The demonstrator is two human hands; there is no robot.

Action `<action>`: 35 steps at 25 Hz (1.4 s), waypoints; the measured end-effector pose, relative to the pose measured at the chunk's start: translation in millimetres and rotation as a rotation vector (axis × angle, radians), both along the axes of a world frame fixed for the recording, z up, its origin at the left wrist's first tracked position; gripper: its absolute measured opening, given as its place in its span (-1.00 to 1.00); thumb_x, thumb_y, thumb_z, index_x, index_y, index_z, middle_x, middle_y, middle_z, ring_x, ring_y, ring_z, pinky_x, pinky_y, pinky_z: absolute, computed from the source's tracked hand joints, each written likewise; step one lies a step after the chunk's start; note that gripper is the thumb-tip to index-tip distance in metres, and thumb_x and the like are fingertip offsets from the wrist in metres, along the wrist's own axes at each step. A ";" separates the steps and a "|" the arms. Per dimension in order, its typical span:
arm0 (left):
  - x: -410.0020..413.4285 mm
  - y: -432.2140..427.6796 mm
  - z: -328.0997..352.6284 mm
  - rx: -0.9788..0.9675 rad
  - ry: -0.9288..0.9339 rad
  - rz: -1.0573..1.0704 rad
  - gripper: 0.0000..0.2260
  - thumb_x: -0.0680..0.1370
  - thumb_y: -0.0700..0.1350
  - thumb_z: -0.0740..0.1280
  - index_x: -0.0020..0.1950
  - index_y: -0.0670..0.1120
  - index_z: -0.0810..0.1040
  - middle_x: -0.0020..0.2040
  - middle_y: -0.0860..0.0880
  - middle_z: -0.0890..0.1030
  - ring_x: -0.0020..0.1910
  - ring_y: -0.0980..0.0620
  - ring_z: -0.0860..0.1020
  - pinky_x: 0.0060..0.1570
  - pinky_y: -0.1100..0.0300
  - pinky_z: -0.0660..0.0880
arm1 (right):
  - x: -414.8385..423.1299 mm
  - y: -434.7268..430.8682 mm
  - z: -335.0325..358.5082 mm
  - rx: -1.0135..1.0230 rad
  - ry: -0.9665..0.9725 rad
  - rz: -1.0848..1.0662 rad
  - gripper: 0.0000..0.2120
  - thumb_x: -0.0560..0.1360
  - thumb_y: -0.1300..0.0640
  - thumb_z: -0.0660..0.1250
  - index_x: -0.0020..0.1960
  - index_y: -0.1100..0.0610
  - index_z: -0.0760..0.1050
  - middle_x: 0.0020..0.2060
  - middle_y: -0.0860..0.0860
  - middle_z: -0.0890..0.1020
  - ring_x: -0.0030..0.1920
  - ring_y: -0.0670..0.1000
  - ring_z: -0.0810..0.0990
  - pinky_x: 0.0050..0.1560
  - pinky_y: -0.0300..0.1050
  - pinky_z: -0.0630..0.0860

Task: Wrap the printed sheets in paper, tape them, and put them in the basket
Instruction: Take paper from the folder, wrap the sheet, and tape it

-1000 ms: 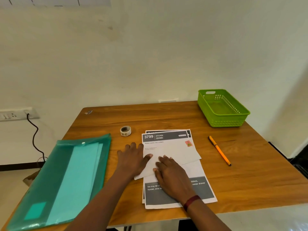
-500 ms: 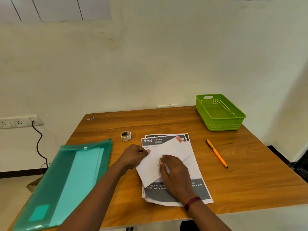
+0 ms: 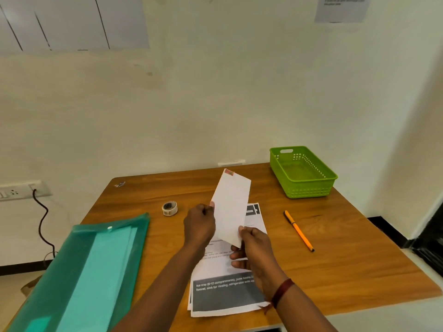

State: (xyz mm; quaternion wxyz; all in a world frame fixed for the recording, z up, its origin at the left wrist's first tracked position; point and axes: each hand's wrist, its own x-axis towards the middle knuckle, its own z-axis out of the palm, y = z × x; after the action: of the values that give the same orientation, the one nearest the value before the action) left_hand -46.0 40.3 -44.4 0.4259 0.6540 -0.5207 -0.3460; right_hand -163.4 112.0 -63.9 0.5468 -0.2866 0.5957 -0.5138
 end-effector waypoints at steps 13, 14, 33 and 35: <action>-127.1 -27.4 44.8 0.275 0.600 -0.570 -0.57 0.49 -0.32 0.44 0.31 -0.18 0.43 0.13 -0.18 0.62 -0.03 -0.06 0.63 -0.16 0.17 0.61 | -184.4 -59.9 50.2 -0.238 0.694 -0.346 -0.70 0.62 0.10 0.24 -0.19 0.25 0.54 -0.36 0.22 0.56 -0.38 0.12 0.48 -0.28 0.16 0.53; -140.1 -33.8 45.9 0.267 0.590 -0.564 -0.55 0.48 -0.33 0.45 0.33 -0.20 0.42 0.13 -0.20 0.61 -0.05 -0.06 0.63 -0.15 0.17 0.62 | -196.5 -67.8 53.7 -0.225 0.717 -0.351 -0.70 0.62 0.10 0.23 -0.21 0.22 0.54 -0.36 0.18 0.56 -0.36 0.12 0.49 -0.26 0.12 0.53; -256.9 -130.1 5.4 0.131 0.460 -0.301 -0.45 0.43 -0.36 0.48 0.40 -0.23 0.43 0.10 -0.15 0.59 0.07 -0.10 0.61 0.04 0.05 0.62 | -297.9 -193.6 21.2 0.078 1.038 -0.301 -0.73 0.53 0.13 0.22 -0.34 0.10 0.36 -0.31 0.10 0.51 -0.24 0.19 0.51 -0.29 -0.13 0.33; -255.6 -129.1 2.0 0.074 0.374 -0.303 -0.44 0.43 -0.32 0.50 0.41 -0.20 0.44 0.16 -0.15 0.61 0.12 -0.07 0.60 0.03 0.16 0.59 | -300.0 -195.9 16.4 0.079 1.114 -0.287 -0.74 0.54 0.07 0.22 -0.30 0.13 0.40 -0.27 0.13 0.54 -0.18 0.22 0.56 -0.26 -0.11 0.36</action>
State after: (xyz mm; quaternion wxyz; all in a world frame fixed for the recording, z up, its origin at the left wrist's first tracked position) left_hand -301.6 -88.8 -42.4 0.4340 0.5079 -0.5119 -0.5400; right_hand -463.4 -83.9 -47.5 0.0860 -0.4096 0.8455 -0.3317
